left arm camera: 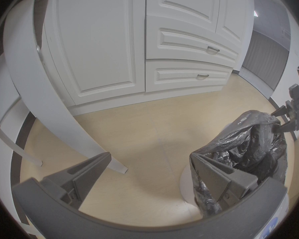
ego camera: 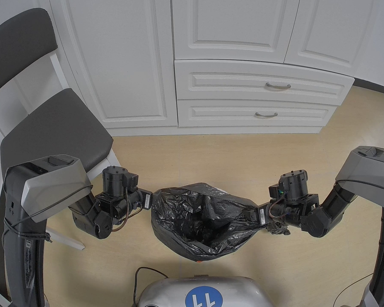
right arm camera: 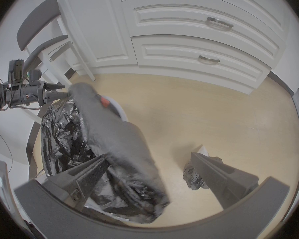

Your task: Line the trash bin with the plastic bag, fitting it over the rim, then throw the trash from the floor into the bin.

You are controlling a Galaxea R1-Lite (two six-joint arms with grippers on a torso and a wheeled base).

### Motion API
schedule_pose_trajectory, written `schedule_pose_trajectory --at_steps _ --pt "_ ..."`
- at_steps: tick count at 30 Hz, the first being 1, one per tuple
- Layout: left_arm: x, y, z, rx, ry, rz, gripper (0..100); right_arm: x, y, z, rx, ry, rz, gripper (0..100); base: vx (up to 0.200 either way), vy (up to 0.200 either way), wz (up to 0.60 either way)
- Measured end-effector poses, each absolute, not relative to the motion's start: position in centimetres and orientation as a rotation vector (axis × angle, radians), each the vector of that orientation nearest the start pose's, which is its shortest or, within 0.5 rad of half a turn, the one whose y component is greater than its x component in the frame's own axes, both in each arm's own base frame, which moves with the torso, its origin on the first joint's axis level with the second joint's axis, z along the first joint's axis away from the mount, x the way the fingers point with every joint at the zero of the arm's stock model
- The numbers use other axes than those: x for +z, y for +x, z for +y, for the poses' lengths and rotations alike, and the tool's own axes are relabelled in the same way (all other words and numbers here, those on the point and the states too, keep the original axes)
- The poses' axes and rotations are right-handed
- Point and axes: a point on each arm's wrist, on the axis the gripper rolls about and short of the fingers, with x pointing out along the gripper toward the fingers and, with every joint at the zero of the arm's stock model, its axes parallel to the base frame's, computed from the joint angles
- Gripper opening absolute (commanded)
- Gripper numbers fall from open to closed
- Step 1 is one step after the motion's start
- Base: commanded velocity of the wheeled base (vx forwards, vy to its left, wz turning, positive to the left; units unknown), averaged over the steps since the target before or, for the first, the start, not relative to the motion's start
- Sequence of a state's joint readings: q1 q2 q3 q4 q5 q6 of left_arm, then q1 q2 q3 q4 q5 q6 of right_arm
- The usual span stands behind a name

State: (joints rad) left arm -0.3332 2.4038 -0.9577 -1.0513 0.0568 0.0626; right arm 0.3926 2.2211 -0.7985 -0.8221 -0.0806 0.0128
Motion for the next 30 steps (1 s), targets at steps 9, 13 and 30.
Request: schedule_pose_trajectory --at_steps 9,13,30 --pt "0.3 38.7 -15.2 -0.331 0.133 0.326 100 2.6 35.4 13.2 0.245 -0.1 0.478 100 0.0 0.0 0.0" --pt "0.7 38.6 -16.5 -0.357 0.128 0.299 100 2.2 36.1 12.8 0.226 -0.094 0.475 100 0.0 0.0 0.0" --pt "-1.1 42.0 -17.3 -0.298 0.118 0.26 100 0.8 39.9 11.8 0.133 -0.012 0.425 100 0.0 0.0 0.0"
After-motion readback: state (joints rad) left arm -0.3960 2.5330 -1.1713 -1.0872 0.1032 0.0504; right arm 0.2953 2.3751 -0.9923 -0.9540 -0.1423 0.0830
